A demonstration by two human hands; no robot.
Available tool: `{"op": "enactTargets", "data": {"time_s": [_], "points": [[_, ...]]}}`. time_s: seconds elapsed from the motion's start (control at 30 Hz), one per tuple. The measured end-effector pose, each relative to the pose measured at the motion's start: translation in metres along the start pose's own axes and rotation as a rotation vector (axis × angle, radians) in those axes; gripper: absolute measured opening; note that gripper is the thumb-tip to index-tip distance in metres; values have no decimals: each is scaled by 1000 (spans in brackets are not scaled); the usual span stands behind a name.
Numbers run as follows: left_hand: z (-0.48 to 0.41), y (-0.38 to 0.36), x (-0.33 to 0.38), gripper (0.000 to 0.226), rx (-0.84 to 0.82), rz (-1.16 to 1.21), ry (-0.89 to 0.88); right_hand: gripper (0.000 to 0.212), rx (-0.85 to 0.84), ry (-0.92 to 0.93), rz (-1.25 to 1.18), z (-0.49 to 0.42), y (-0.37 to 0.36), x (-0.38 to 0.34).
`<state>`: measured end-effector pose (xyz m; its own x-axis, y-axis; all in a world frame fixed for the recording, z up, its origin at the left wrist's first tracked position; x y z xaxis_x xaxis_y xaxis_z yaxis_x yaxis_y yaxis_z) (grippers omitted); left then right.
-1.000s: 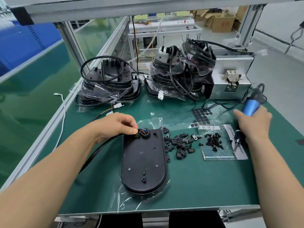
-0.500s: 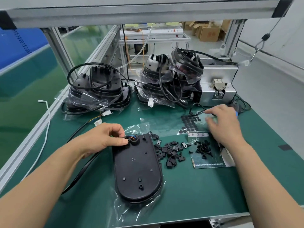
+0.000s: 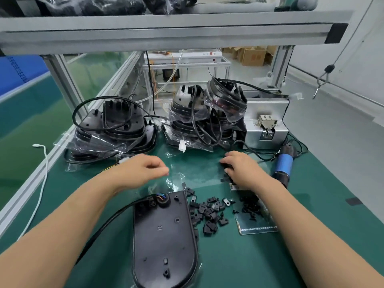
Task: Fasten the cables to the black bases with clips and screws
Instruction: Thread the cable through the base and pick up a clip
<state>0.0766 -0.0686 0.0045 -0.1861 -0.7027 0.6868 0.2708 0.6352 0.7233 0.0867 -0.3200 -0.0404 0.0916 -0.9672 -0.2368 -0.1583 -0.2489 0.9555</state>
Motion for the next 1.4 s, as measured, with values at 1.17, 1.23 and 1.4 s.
{"op": "enactTargets", "data": {"time_s": [1.17,1.23,1.4], "points": [[-95,-111,48,7,-46,256,237,31,84,-46,-414,-5,13,12],[-94,-111,46,9,-40,296,247,20,171,-66,-453,-4,18,13],[-96,-111,41,20,-29,350,279,19,275,-30,-439,0,25,7]]}}
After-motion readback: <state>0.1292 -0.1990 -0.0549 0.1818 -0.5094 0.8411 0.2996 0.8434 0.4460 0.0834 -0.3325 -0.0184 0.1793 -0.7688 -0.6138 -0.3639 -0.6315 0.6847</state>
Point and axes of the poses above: each hand's wrist, its own z-axis away from the middle knuckle, its own y-axis out of the back of the hand, x = y × z, the point moved 10 cm from there along -z, towards the middle knuckle, and after that the axes turned 11 degrees about x, right-handed, at the moved point
